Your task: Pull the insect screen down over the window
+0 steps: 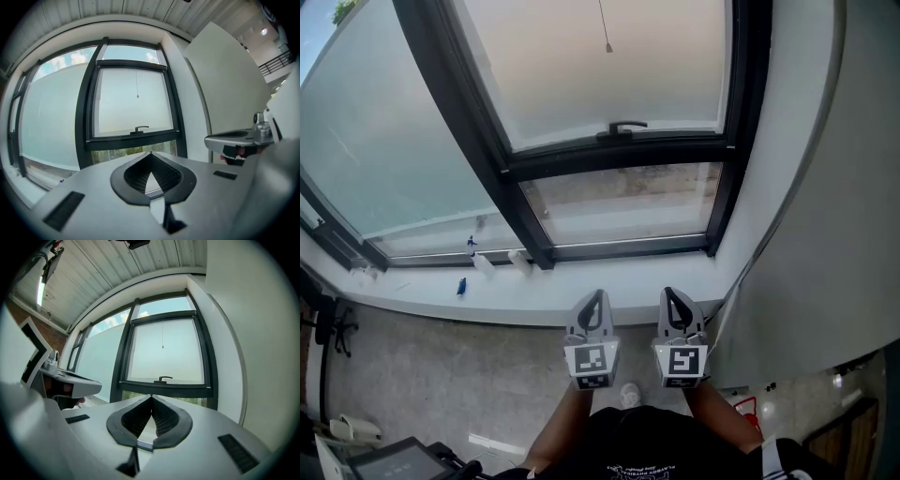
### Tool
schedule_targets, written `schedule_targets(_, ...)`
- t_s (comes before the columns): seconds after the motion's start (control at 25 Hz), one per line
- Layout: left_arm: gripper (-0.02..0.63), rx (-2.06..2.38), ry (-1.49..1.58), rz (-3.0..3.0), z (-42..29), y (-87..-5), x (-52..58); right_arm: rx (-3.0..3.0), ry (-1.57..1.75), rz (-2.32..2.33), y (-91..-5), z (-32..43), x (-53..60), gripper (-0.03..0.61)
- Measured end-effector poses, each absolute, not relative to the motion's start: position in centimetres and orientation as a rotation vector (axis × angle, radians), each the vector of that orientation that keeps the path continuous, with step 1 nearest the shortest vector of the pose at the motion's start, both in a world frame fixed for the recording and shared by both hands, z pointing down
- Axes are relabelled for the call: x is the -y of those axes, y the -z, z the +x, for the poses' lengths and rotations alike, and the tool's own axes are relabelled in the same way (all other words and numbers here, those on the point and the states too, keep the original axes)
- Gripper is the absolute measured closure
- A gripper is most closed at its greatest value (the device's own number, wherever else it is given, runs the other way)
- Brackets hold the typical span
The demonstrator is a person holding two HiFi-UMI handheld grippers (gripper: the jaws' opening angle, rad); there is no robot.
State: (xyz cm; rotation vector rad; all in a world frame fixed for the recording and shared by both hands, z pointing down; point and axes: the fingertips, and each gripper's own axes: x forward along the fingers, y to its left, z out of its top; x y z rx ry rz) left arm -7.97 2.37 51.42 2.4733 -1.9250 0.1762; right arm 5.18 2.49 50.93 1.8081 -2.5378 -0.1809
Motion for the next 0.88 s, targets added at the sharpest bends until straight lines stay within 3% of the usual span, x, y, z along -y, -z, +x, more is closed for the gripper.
schedule_targets(0.48, 0.612, 1.901, -0.200, 2.515, -11.6, -52.2, 4.0, 2.497, 0.214, 1.823, -51.0, 1.5, 3.1, 0.574)
schedule_targets(0.88, 0.612, 1.881, -0.165, 2.504, -10.6, -52.8, 8.1, 2.483, 0.214, 1.802, -51.2, 2.2, 6.9, 0.574)
